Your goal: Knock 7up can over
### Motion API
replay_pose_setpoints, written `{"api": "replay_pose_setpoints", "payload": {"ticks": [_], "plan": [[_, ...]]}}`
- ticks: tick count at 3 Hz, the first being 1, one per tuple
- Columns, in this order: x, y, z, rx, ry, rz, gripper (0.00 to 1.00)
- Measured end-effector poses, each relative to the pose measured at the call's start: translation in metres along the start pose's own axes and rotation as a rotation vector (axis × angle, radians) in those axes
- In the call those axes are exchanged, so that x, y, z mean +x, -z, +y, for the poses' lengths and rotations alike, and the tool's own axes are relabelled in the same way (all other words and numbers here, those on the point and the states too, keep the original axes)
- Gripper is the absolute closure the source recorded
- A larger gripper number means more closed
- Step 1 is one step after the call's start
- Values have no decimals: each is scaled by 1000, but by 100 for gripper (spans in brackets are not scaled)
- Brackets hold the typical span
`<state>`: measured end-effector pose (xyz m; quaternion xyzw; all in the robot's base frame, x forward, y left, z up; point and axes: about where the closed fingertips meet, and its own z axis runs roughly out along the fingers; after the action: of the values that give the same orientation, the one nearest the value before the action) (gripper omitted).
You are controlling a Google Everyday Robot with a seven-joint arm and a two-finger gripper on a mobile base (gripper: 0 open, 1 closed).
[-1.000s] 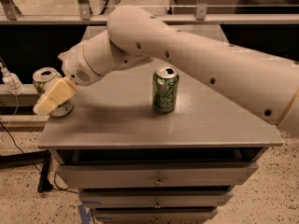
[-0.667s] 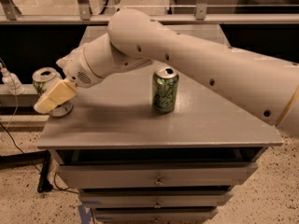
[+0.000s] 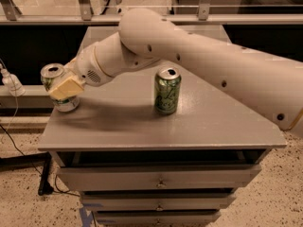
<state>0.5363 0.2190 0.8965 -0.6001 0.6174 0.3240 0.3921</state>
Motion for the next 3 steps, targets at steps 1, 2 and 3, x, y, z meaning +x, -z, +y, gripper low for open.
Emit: {"api": "replay_pose_setpoints", "payload": {"ticks": [1, 2, 3], "plan": [[9, 33, -25, 67, -5, 30, 87], [18, 83, -59, 156, 17, 105, 100], [25, 136, -97, 241, 71, 216, 100]]}}
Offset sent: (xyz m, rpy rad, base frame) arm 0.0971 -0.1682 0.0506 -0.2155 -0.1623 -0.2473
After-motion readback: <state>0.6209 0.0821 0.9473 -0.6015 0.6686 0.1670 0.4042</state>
